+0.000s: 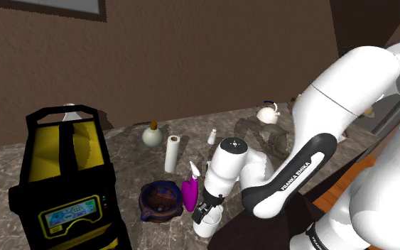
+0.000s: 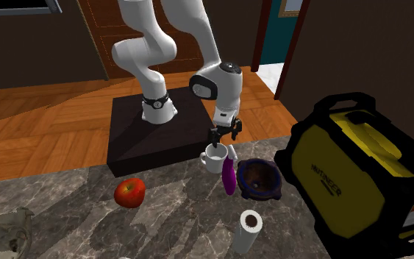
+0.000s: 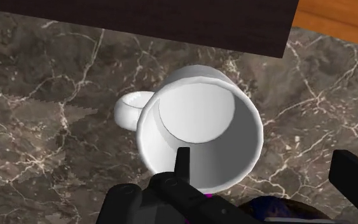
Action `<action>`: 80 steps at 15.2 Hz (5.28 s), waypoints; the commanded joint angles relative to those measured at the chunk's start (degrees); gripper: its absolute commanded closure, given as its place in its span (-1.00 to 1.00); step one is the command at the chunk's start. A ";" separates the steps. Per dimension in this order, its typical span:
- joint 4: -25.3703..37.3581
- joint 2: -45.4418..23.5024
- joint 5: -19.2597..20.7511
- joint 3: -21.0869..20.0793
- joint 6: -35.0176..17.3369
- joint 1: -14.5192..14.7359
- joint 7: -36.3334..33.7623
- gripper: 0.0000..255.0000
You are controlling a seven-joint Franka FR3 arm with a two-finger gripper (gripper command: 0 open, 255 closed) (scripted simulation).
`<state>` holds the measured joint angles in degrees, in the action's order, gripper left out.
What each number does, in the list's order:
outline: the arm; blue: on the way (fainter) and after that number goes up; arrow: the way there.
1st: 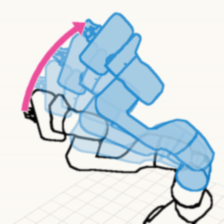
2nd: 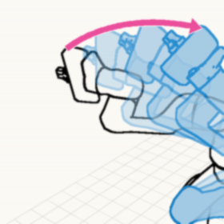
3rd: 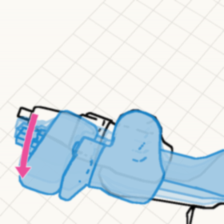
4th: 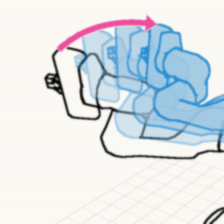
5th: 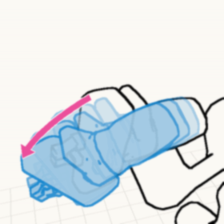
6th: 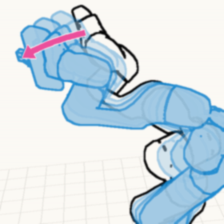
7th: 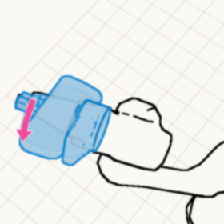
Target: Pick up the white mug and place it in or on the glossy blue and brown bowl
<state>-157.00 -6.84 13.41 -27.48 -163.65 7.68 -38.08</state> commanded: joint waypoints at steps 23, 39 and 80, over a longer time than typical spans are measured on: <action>3.96 -12.11 19.52 14.56 -7.73 11.52 -15.70 1.00; -0.02 2.38 -3.97 -3.80 1.90 -1.69 2.16 1.00; 40.09 -11.69 0.27 -2.96 30.30 0.89 1.28 1.00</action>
<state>-116.84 -18.05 13.30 -30.64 -132.82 8.49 -36.64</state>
